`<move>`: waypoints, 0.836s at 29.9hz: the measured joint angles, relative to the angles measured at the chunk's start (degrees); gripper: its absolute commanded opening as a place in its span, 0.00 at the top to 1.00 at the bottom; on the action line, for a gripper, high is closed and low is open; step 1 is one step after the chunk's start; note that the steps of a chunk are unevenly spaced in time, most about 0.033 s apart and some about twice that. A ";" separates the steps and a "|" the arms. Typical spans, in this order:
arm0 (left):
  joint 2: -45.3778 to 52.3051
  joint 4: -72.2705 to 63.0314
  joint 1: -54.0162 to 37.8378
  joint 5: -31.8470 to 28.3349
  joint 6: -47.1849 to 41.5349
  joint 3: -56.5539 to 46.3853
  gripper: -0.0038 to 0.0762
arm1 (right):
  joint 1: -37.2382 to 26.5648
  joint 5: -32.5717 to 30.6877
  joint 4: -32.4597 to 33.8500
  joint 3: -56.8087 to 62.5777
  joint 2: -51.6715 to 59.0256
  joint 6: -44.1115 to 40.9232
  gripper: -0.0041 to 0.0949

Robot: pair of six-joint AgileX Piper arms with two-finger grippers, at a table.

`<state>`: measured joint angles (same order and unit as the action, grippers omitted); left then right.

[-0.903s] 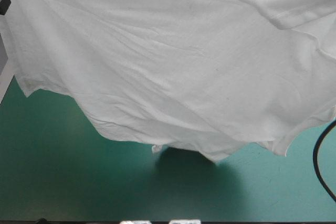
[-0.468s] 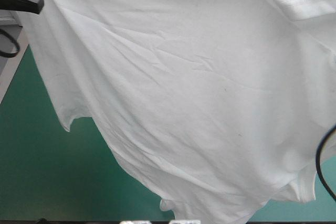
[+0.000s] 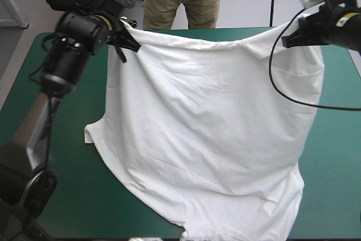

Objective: Fold the cloth

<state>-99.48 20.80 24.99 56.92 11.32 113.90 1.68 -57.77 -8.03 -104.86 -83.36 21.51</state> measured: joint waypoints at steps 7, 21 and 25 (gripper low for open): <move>-14.83 0.90 -0.58 -11.78 -4.04 -0.19 0.97 | -0.10 6.72 -0.68 -0.66 -17.04 0.17 0.98; -29.14 -0.87 -6.31 -28.14 -9.30 4.08 0.97 | -4.41 16.61 -0.96 -18.30 -39.48 -3.05 0.98; -31.57 -2.52 -6.31 -35.24 -9.41 4.39 0.94 | -4.81 16.74 1.44 -18.87 -41.56 -4.30 0.98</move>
<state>-131.05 18.29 18.67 21.68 1.91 118.29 -3.13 -41.03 -6.58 -123.72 -124.91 17.21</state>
